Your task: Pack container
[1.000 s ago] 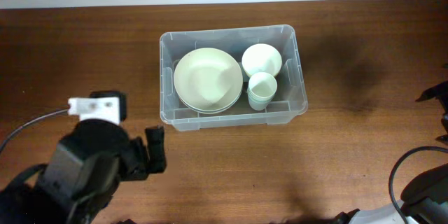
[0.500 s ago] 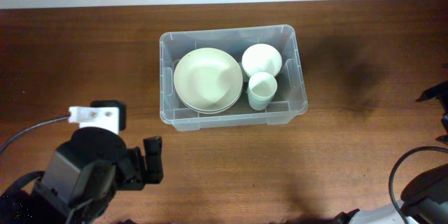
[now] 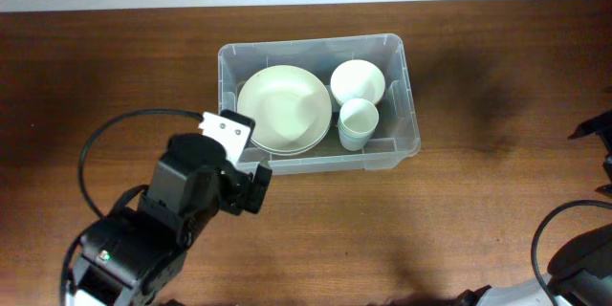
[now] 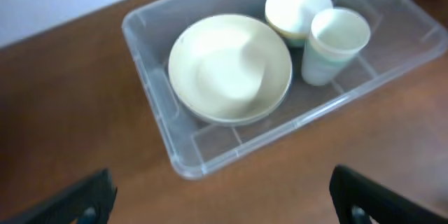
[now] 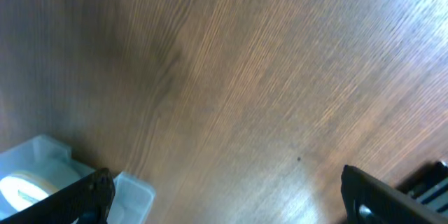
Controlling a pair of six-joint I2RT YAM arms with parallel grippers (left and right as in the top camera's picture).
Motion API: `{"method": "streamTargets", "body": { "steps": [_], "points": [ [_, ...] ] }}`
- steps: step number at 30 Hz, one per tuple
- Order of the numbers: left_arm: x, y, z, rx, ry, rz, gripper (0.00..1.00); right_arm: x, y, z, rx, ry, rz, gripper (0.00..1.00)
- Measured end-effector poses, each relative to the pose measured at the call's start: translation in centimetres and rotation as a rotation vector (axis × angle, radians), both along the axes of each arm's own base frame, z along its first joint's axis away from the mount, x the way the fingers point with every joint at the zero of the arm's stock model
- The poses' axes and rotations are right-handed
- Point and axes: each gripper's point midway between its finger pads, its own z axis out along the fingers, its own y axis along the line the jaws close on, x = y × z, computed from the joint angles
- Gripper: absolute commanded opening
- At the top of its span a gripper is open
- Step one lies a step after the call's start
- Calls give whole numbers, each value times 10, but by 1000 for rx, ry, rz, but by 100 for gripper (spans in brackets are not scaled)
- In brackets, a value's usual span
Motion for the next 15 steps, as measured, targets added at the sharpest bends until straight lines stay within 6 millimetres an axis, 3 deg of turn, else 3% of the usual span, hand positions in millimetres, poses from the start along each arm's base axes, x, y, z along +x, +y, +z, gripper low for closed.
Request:
{"method": "streamTargets", "body": {
  "steps": [4, 10, 15],
  "points": [
    [11, 16, -22, -47, -93, -23, 100, 0, 0, 0, 0, 0, 0, 99],
    [9, 45, -54, -112, -239, 9, 100, 0, 0, 0, 0, 0, -1, 99],
    [5, 65, -63, -124, -359, 61, 100, 0, 0, 0, 1, 0, -1, 99]
  ]
}}
